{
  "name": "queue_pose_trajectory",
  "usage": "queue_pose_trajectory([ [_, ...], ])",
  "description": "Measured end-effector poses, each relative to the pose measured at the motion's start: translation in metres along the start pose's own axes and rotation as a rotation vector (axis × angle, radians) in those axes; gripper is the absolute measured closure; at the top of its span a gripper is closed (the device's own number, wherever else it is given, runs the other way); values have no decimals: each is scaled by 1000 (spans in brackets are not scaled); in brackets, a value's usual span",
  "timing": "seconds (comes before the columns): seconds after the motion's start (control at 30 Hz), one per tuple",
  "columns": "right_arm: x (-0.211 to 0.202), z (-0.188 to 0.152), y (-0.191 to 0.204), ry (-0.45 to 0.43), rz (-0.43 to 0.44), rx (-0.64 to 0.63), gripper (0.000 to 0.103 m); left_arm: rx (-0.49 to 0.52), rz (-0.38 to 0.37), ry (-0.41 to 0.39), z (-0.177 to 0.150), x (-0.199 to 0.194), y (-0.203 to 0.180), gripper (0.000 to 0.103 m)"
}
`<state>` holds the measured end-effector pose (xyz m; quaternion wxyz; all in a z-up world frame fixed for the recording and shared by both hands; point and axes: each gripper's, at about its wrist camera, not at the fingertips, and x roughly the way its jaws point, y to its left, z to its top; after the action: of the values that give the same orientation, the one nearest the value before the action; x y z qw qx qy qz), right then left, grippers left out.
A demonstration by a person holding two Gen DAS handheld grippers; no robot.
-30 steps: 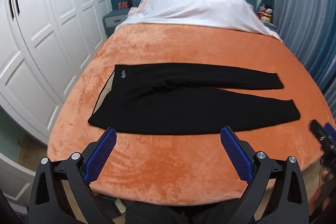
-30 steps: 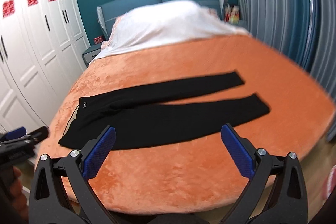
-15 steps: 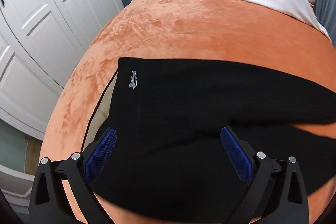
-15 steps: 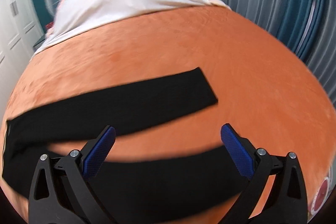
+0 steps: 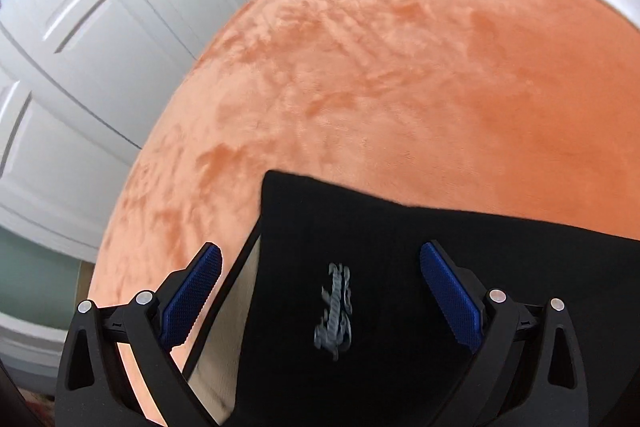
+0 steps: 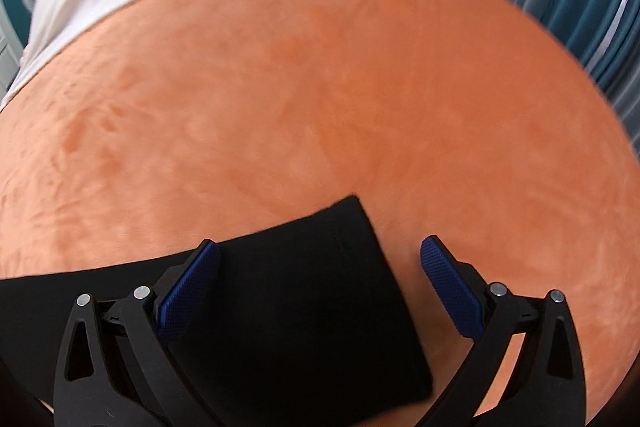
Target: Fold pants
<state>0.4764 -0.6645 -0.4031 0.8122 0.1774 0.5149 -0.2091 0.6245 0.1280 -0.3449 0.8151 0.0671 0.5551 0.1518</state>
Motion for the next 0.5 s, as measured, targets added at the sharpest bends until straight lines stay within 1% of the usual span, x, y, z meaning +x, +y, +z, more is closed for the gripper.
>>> queue_pose_trajectory([
  [0.03,0,-2,-1,-26,13,10,5,-4,-15,30,6,11,1,5],
  [0.1,-2,-4,-4,-60,29,20,5,-44,-51,35,14,19,6,5],
  [0.13,-2,-5,-4,-67,31,19,6,-59,-78,41,21,22,8,5],
  [0.17,-5,-7,-2,-79,36,6,13,-63,-100,50,25,24,8,7],
  [0.2,-8,-7,2,-96,32,-14,33,-72,-133,56,31,27,10,12],
  [0.23,-12,-8,4,-102,36,-22,57,-79,-143,58,34,28,11,29],
  [0.27,-15,-9,5,-98,65,-21,73,-86,-139,66,37,27,12,39],
  [0.3,-20,-11,7,-91,110,-18,91,-96,-159,69,39,24,16,46],
  [0.33,-31,-14,13,-110,101,-44,91,-104,-149,62,39,20,17,78],
  [0.37,-38,-15,18,-121,105,-68,91,-109,-152,56,37,14,21,83],
  [0.4,-51,-18,23,-138,119,-91,91,-117,-202,43,35,4,28,89],
  [0.43,-66,-20,24,-157,132,-96,91,-120,-226,30,32,-6,33,97],
  [0.5,-99,-25,20,-206,167,-94,91,-141,-299,-30,23,-36,50,100],
])
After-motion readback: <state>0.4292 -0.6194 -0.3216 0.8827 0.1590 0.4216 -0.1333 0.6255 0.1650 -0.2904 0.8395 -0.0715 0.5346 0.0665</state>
